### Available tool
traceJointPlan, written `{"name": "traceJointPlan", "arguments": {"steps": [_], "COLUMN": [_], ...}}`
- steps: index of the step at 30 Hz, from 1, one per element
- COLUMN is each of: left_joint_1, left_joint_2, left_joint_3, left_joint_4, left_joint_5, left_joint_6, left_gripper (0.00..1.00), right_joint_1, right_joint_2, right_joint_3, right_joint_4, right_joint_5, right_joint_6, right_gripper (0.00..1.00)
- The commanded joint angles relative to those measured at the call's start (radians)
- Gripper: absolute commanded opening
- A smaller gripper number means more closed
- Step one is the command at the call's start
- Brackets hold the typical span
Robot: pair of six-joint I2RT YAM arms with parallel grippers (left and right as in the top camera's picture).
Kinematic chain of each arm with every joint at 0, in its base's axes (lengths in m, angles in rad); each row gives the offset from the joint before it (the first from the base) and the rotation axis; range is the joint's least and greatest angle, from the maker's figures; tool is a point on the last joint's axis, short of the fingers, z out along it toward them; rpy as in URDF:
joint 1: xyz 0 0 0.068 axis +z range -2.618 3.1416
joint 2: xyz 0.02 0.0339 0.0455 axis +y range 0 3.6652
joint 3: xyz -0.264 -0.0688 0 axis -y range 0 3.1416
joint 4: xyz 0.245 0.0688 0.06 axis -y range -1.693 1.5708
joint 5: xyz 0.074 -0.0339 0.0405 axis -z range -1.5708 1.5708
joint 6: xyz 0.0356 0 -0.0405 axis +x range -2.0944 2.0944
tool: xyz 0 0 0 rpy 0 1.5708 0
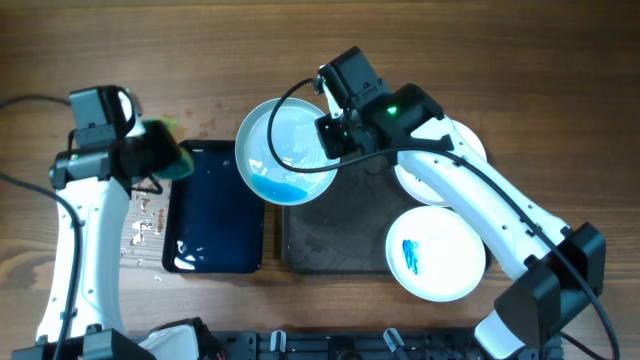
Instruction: Clean dirty plates on tray and stack at the side
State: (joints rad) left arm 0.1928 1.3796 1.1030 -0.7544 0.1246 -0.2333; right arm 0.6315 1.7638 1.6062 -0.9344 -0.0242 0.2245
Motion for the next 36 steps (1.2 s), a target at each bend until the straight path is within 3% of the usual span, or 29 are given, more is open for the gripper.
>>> {"name": "traceJointPlan", "arguments": {"steps": [1,5,11,20,30,36], "left_joint_1": [-0.040,-0.076,-0.110,-0.109,0.066,0.039], "left_joint_2": [-0.024,-0.024,-0.024,-0.024,-0.030,-0.031], "left_joint_3": [0.025,0.025,0.025,0.025,0.057,0.076], "left_joint_4": [0.075,0.139,0.163,0.194,0.129,0.080], "left_joint_5": [-0.110,-0.133,-0.183,-0.224,-0.160,-0.159], "left_joint_6": [0.079,0.146,0.150,0.148,0.069,0.088], "left_gripper": [0.04,0.04,0.04,0.04,0.04,0.04], "right_joint_1": [-0.005,-0.005,-0.002,0.120,0.219,0.220], "right_joint_2": [0.013,0.013,0.017,0.184,0.209,0.209], "right_joint_3": [0.026,0.026,0.026,0.026,0.029,0.043], "right_joint_4": [-0.001,0.002,0.004,0.055,0.175,0.180], "right_joint_5": [-0.052,-0.067,-0.067,-0.066,0.028,0.129], "right_joint_6": [0.021,0.023,0.022,0.043,0.090,0.088], "right_gripper": [0.04,0.05,0.05,0.05,0.05,0.04]}}
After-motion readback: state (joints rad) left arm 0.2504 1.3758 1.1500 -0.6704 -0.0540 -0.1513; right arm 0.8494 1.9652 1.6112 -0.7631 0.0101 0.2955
